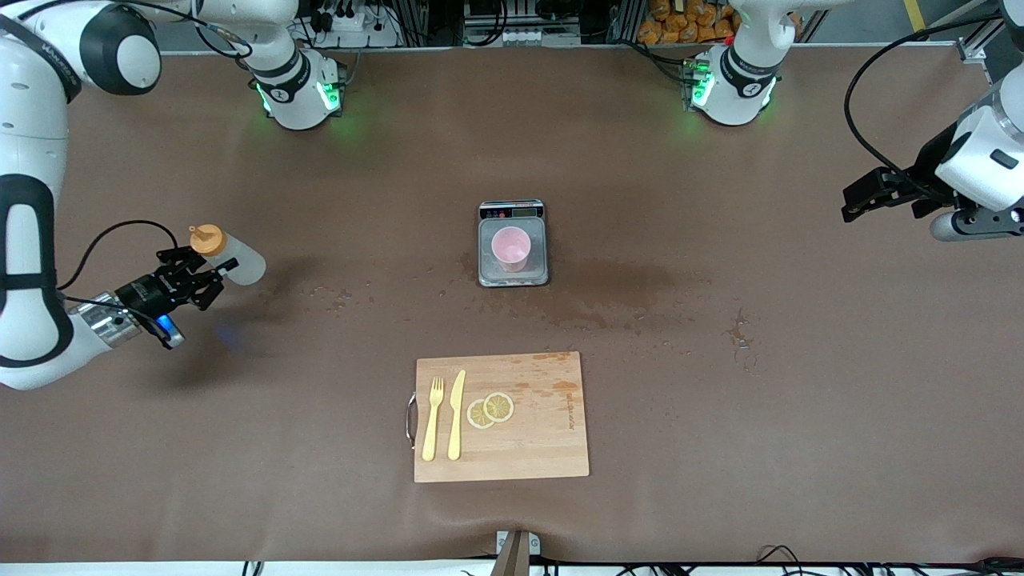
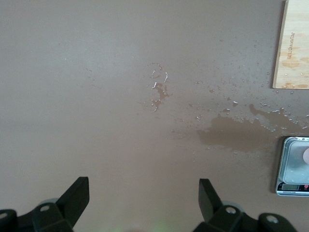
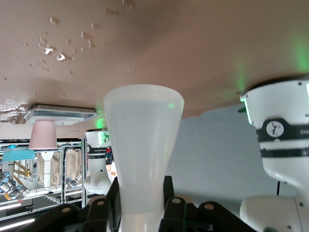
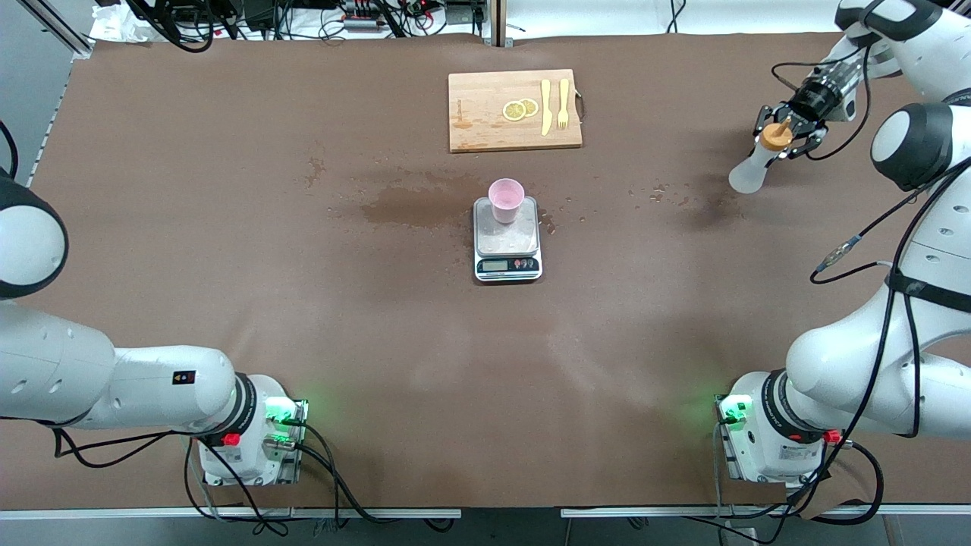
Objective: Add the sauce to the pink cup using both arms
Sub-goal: 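Lower the bottle upright onto the table with the right gripper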
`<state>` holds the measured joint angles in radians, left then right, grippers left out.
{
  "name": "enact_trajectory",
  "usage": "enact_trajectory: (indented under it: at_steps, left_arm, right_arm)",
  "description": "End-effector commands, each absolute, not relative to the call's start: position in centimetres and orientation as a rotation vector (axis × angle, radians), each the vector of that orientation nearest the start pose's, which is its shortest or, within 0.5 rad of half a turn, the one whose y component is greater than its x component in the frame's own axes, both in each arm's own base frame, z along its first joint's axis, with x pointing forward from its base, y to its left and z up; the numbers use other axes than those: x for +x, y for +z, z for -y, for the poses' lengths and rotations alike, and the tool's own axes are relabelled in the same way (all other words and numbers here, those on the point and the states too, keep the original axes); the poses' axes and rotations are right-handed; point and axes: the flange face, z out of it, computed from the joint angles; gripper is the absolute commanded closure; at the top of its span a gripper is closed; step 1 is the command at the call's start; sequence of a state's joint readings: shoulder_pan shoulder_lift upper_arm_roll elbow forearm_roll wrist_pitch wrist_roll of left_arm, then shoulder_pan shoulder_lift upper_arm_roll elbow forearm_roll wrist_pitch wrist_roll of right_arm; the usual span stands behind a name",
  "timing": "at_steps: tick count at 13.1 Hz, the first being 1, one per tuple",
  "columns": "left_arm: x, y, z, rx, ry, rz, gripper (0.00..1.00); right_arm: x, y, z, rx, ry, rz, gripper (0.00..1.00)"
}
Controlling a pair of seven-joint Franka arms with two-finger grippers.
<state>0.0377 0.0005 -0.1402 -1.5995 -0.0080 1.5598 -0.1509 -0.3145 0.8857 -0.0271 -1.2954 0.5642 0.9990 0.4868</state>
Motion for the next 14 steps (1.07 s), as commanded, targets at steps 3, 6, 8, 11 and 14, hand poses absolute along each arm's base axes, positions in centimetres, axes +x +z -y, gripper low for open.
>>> enact_trajectory:
  at_steps: [3, 6, 8, 11, 14]
  left_arm:
    - [55.0, 61.0, 5.7, -3.158, 0.072, 0.068, 0.00]
    - [55.0, 60.9, 5.7, -3.158, 0.072, 0.070, 0.00]
    - [55.1, 60.7, 5.6, -3.157, 0.079, 0.068, 0.00]
    - [55.1, 60.7, 5.7, -3.156, 0.079, 0.068, 0.00]
    - [55.1, 60.7, 5.6, -3.155, 0.078, 0.068, 0.00]
  right_arm:
    - [58.2, 17.5, 16.5, -1.996, 1.479, -0.875, 1.00]
    - [57.6, 15.3, 16.8, -1.973, 1.484, -0.850, 1.00]
    - [57.0, 14.0, 16.5, -1.962, 1.483, -0.868, 1.00]
    - [56.0, 12.0, 17.0, -1.948, 1.454, -0.822, 1.00]
    - [55.7, 11.9, 16.9, -1.933, 1.475, -0.835, 0.79]
